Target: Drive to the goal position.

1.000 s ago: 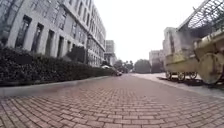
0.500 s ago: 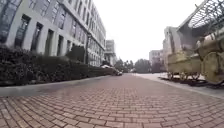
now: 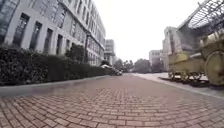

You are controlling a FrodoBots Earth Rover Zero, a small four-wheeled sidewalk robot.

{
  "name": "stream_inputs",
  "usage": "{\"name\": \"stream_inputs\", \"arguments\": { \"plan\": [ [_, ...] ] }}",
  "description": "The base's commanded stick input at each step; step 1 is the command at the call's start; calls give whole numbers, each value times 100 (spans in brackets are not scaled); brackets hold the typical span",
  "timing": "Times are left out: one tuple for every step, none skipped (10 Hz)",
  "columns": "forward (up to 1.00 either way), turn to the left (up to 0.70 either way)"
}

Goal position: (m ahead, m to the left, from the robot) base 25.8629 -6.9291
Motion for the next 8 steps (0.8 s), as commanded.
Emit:
{"name": "stream_inputs", "arguments": {
  "plan": [
    [45,0],
    [45,0],
    [45,0],
    [45,0],
    [45,0],
    [45,0],
    [45,0],
    [45,0]
  ]
}}
